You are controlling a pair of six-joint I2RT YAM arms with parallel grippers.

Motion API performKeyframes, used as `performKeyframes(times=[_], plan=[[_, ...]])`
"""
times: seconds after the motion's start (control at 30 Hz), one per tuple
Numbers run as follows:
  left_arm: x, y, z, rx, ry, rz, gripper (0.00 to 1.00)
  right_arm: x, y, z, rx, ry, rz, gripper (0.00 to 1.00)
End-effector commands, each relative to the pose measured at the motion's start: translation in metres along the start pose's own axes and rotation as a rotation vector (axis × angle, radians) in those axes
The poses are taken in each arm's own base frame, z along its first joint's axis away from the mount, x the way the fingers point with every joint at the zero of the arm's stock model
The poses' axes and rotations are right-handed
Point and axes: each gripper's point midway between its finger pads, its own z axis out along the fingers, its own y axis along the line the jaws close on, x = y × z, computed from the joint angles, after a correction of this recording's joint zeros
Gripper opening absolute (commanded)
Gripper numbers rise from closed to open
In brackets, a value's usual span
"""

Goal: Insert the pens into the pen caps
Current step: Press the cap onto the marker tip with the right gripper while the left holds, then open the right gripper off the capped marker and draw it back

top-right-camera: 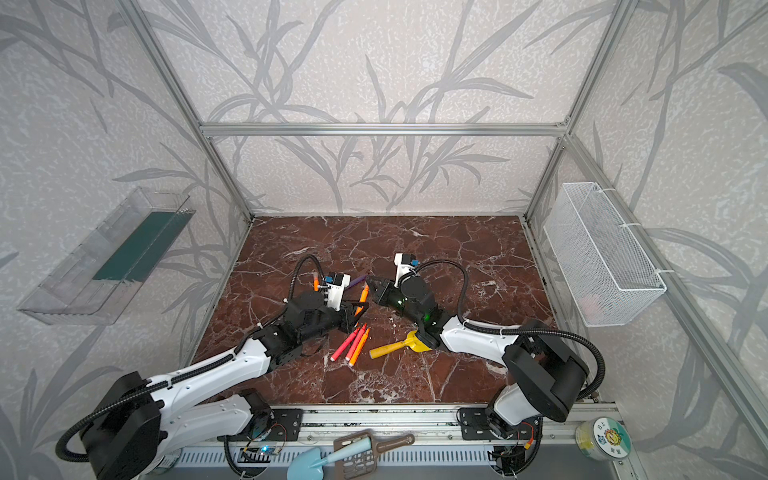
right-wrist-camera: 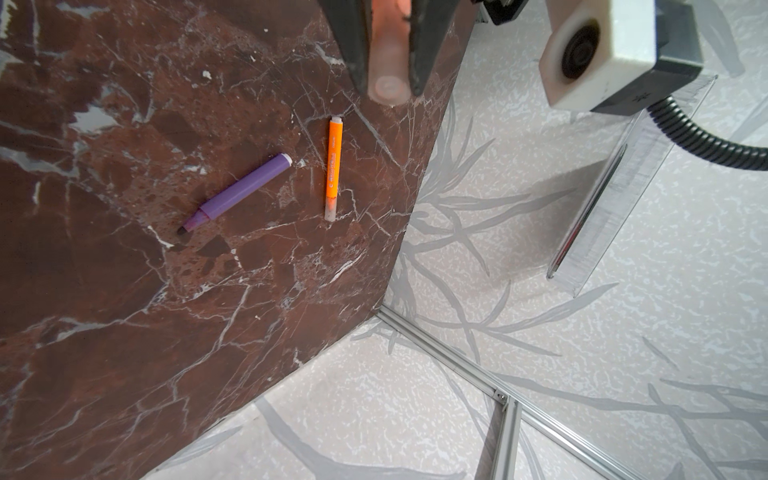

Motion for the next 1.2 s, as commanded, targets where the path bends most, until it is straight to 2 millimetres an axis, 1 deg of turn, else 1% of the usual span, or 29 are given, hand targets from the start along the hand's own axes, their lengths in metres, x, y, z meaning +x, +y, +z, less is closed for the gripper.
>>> performKeyframes(times=[0.0,0.13,0.33,0.43,0.6,0.8,0.9,1.0,1.17], plan=[[-0.037,-0.028,-0.014,0.102,-0.141,0.061,0.0,0.015,-0.016,-0.002,0.04,0.084,-0.016,0.0],[-0.038,-0.024,-0.015,0.08,-0.153,0.056,0.0,0.016,-0.014,-0.007,0.026,0.087,-0.024,0.0],[-0.041,-0.029,-0.014,0.107,-0.158,0.056,0.0,0.024,0.0,-0.01,-0.042,0.133,-0.058,0.01],[-0.042,-0.033,-0.014,0.122,-0.157,0.059,0.0,0.026,-0.001,-0.011,-0.04,0.14,-0.054,0.02],[-0.042,-0.035,-0.01,0.134,-0.146,0.057,0.0,0.033,0.005,-0.011,-0.061,0.155,-0.076,0.05],[-0.042,-0.036,-0.01,0.138,-0.147,0.057,0.0,0.032,0.003,-0.014,-0.053,0.144,-0.083,0.1],[-0.042,-0.036,-0.01,0.141,-0.143,0.06,0.0,0.03,0.006,-0.015,-0.056,0.139,-0.09,0.16],[-0.042,-0.036,-0.01,0.141,-0.145,0.061,0.0,0.026,0.008,-0.019,-0.059,0.127,-0.101,0.27],[-0.039,-0.033,-0.009,0.129,-0.14,0.061,0.0,0.017,0.013,-0.031,-0.048,0.096,-0.131,0.5]])
